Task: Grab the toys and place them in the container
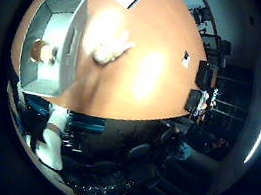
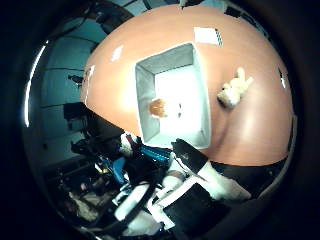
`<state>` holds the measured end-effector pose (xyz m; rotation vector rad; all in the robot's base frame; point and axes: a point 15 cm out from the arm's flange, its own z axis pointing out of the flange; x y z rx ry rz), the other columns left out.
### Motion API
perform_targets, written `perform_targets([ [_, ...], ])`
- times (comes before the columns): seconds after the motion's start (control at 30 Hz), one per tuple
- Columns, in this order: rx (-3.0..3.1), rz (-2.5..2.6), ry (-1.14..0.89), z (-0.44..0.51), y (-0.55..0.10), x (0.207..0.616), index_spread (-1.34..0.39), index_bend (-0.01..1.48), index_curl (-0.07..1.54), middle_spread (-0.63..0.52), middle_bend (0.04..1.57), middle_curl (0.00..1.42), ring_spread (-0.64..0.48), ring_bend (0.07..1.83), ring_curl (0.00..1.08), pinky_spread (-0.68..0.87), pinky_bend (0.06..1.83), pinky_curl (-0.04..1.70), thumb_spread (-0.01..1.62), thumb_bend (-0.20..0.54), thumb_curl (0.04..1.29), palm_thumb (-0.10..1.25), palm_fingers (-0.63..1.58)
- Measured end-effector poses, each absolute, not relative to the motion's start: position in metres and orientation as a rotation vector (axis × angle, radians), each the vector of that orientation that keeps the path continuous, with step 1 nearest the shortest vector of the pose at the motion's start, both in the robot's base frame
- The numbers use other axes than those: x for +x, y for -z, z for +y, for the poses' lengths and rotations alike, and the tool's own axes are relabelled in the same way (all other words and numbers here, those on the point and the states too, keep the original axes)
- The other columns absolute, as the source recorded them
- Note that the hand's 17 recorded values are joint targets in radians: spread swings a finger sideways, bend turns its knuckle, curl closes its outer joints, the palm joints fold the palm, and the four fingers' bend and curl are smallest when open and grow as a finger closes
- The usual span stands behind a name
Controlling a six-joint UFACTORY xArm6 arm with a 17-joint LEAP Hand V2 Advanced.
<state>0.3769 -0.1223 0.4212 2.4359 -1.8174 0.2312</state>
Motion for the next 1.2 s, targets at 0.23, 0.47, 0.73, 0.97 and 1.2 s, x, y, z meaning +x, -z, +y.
perform_targets([
  [0.23, 2.446, -1.656, -0.487, -0.183, -0.42, 0.405, -0.42, 0.16, 0.27, 0.03, 0.2, 0.33, 0.2, 0.22, 0.27, 0.37, 0.28, 0.34, 0.99, -0.023, 0.32, 0.72, 0.08],
  [0.47, 2.411, -1.568, -0.493, -0.22, -0.387, 0.406, -0.43, 0.16, 0.27, 0.01, 0.2, 0.33, 0.19, 0.22, 0.27, 0.37, 0.27, 0.33, 0.99, -0.024, 0.31, 0.73, 0.1],
  [0.73, 2.383, -1.521, -0.43, -0.233, -0.365, 0.408, -0.43, 0.16, 0.27, 0.01, 0.19, 0.33, 0.19, 0.22, 0.27, 0.37, 0.28, 0.33, 0.99, -0.024, 0.32, 0.73, 0.09],
  [0.97, 2.392, -1.515, -0.452, -0.235, -0.355, 0.422, -0.43, 0.16, 0.27, 0.0, 0.2, 0.33, 0.18, 0.22, 0.27, 0.37, 0.28, 0.33, 0.98, -0.025, 0.31, 0.73, 0.09],
  [1.2, 2.422, -1.485, -0.457, -0.234, -0.33, 0.445, -0.43, 0.16, 0.27, -0.01, 0.2, 0.33, 0.17, 0.22, 0.27, 0.37, 0.27, 0.32, 0.97, -0.021, 0.33, 0.77, 0.11],
])
